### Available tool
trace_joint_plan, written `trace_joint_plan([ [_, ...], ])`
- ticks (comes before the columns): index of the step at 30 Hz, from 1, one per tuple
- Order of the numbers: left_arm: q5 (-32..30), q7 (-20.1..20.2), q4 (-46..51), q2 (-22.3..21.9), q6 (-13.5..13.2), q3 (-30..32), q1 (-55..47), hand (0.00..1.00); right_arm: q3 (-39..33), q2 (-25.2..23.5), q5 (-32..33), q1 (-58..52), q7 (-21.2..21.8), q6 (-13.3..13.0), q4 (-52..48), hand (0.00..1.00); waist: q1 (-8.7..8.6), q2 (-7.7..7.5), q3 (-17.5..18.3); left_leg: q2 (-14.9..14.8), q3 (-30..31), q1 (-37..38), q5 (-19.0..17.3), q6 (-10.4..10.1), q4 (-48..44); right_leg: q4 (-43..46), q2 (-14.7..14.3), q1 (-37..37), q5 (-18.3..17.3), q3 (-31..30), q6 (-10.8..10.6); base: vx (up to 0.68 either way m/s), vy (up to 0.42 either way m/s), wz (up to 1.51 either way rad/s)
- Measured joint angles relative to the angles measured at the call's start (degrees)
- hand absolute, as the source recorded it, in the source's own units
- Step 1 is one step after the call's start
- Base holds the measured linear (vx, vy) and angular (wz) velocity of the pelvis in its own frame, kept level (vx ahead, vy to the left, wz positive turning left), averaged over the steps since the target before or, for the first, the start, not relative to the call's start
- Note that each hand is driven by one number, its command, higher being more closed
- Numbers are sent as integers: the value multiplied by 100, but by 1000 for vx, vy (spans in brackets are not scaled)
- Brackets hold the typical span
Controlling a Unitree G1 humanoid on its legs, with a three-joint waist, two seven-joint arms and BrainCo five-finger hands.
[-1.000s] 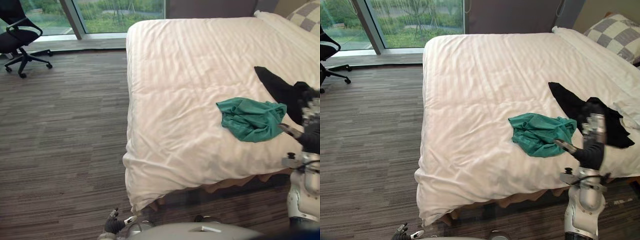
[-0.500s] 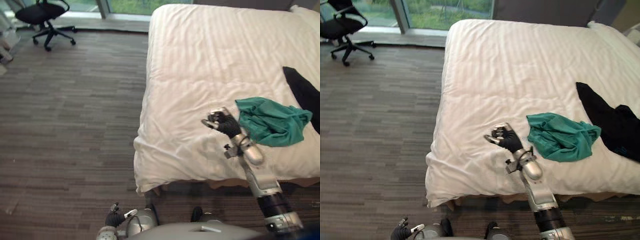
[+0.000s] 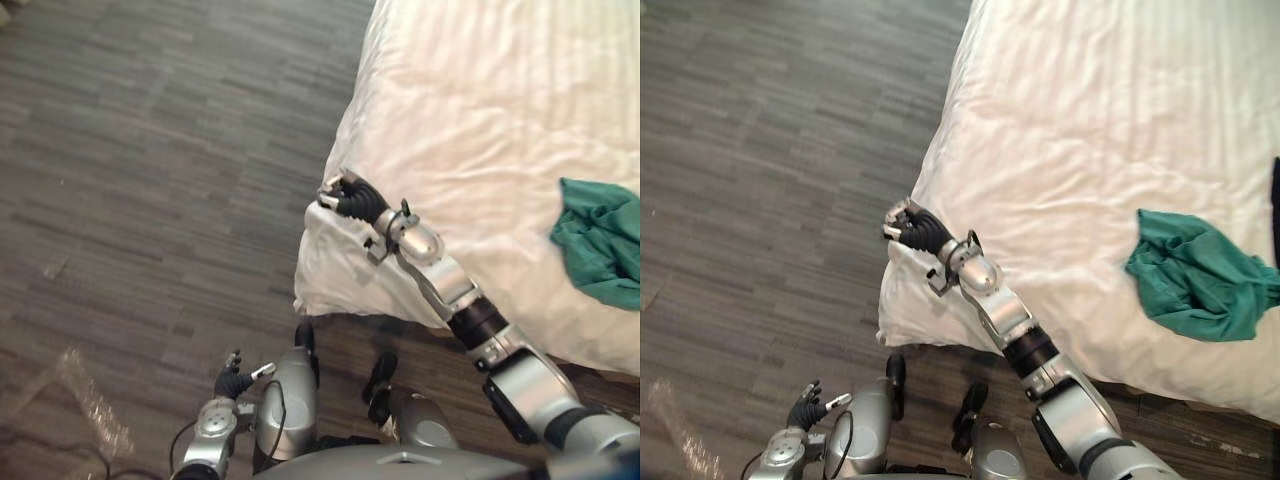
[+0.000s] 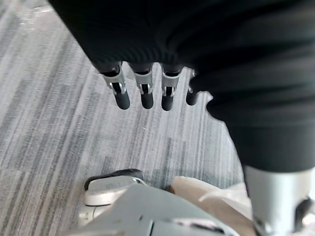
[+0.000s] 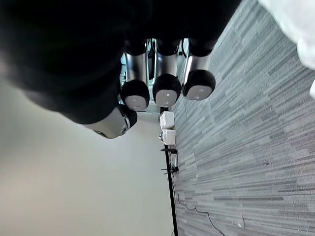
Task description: Tidy the bed and pick cloth on bed and put in laundry
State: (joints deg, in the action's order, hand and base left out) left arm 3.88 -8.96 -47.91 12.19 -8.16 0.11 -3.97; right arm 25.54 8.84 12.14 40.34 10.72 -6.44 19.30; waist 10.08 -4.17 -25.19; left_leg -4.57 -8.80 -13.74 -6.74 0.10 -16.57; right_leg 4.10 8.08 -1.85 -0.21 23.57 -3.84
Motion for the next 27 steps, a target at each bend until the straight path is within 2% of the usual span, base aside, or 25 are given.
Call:
trace_joint_plan([
  [2,5,-118,50,1,0,-2,89,0,-6,-83,5,311,-96,52,231,100,44,10,-31,17,73,-161,82,17,-23,19,7,-106,-6,125,10,19,-19,40],
  [5,9,-143,167,-82,-26,-74,212,0,-98,-174,81,874,-306,145,570,100,137,156,-123,55,213,-428,154,38,-66,149,36,-319,-55,272,55,27,-5,28],
  [8,9,-140,173,-233,-130,-251,480,0,-394,-168,238,1395,-494,280,962,100,267,424,-268,114,331,-776,292,54,-58,652,192,-795,-244,410,119,-23,-2,27],
  [11,14,-148,175,-273,-136,-432,589,0,-532,-108,344,1493,-670,384,1314,100,379,566,-347,180,428,-1036,384,46,-62,1072,328,-1165,-439,454,125,-42,-11,24],
  [14,16,-154,165,-297,-136,-468,663,0,-612,-101,483,1492,-821,499,1529,100,386,643,-385,216,468,-1238,462,39,-58,1350,424,-1450,-554,491,147,-48,-19,15],
  [20,178,-265,190,-517,-142,-648,951,0,-936,56,790,1368,-1027,657,1650,100,363,956,-494,263,370,-1656,666,14,59,1984,638,-2232,-751,320,149,-79,-22,0],
  [24,179,-270,374,-529,-106,-657,972,0,-862,-233,812,1020,-1000,721,1357,100,285,965,-491,260,238,-1729,711,2,65,2291,718,-2532,-881,140,174,-18,-50,-13],
  [27,273,-304,577,-593,-78,-648,973,0,-656,-511,1103,514,-985,713,1352,100,178,965,-491,252,182,-1728,710,-2,41,2405,741,-2592,-951,84,186,16,-51,-5],
])
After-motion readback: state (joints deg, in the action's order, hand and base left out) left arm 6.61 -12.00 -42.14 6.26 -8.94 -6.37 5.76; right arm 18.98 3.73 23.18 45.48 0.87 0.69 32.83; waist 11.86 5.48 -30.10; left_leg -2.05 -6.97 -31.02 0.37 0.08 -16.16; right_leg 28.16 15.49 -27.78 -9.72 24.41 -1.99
